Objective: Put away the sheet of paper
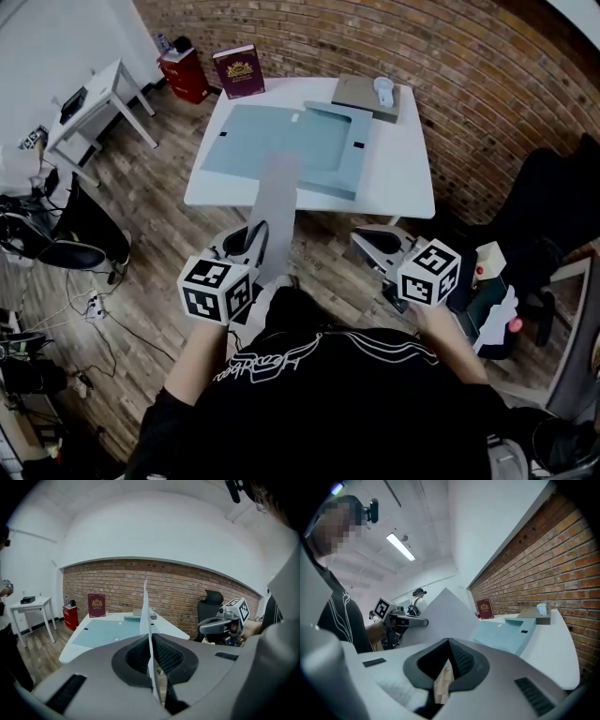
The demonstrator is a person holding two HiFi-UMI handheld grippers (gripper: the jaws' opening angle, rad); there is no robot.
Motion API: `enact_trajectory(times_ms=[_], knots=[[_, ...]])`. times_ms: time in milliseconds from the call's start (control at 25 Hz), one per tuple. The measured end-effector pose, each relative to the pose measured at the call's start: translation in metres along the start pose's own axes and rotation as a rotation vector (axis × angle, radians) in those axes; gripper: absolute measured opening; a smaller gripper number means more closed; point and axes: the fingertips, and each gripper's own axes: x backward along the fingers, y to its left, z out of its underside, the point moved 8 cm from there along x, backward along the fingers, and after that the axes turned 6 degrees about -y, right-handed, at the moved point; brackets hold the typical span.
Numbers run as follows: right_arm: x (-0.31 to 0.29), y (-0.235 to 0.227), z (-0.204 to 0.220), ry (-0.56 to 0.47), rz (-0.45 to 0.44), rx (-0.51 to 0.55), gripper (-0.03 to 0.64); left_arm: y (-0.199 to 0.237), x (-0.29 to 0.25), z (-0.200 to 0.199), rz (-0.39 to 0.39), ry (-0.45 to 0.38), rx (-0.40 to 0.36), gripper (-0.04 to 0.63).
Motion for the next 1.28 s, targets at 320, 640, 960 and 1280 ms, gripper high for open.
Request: enact_trajectory(times_ms=[320,640,960,1280], knots=[[-0.062,-0.037,-0.032,0.029,0.017,0.019,0.003,0.061,-0.06,-0.032,0.083,-0.01,0.01,0.031],[-0.118,-0.079,-0.074,-0.003,0.081,-0.012,0.003,0.127,-0.118,-0.078,0.192,-0.008,0.035,0.031],[-0.151,-0.112,-0.086,-0.02,0.149,-0.044,0.003,0.178,-0.166,-0.102,0.267,-0.009,0.084,0.031],[-0.183,-0.133,-0.081,-0.026,0.189,-0.069,0.003,0.234,-0.202,-0.099,0.322,0.016,0.181,0.031]])
